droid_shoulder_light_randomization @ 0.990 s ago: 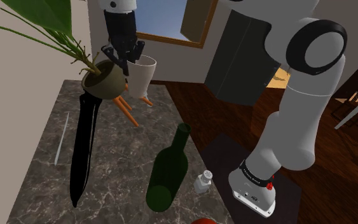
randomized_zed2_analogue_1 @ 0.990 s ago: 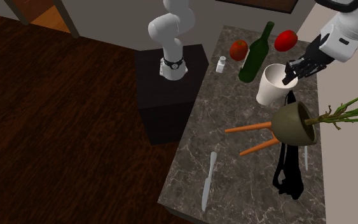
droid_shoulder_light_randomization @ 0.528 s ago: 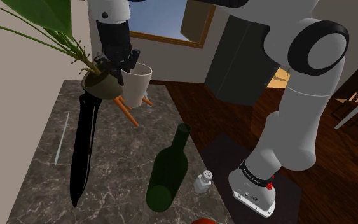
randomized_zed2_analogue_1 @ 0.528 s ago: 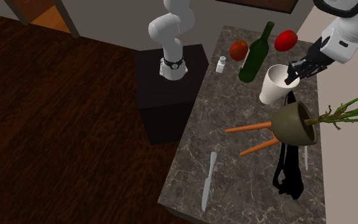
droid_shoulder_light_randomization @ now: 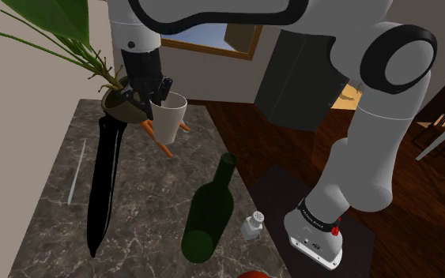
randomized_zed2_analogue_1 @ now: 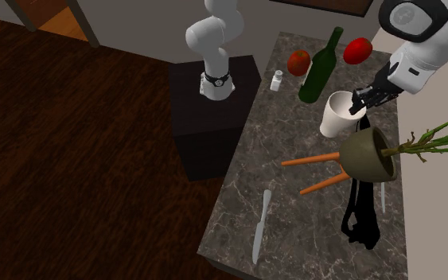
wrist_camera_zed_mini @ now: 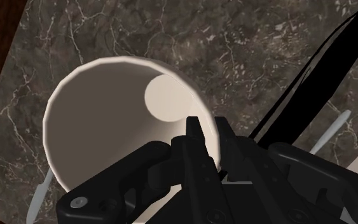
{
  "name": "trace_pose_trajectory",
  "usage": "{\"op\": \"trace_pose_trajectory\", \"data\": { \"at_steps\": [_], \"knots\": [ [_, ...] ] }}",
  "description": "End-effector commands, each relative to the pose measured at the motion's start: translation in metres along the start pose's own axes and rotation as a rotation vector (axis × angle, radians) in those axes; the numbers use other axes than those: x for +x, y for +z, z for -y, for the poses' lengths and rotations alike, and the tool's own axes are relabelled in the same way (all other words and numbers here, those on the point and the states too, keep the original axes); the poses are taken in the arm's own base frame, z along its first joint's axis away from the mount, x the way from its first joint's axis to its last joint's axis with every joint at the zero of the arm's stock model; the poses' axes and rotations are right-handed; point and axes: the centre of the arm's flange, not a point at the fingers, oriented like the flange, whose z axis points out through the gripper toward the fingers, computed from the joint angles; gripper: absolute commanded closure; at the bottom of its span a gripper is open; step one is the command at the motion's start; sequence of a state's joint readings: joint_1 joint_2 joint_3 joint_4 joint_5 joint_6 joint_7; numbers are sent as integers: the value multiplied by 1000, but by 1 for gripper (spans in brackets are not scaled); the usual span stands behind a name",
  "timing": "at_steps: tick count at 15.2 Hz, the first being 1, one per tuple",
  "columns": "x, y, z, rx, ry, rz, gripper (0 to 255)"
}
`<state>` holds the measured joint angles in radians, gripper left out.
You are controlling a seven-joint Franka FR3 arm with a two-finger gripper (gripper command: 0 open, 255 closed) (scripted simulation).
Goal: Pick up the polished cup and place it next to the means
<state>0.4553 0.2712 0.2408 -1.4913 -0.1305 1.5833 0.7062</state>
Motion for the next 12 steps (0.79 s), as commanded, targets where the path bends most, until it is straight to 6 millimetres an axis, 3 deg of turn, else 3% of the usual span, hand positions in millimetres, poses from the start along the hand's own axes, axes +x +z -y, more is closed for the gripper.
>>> {"op": "trace_pose_trajectory", "data": {
  "at_steps": [1, 12],
  "knots": [
    [2, 11, 3, 0, 0, -1, 255],
    [7, 68, 12, 0, 0, -1, 255]
  ]
}}
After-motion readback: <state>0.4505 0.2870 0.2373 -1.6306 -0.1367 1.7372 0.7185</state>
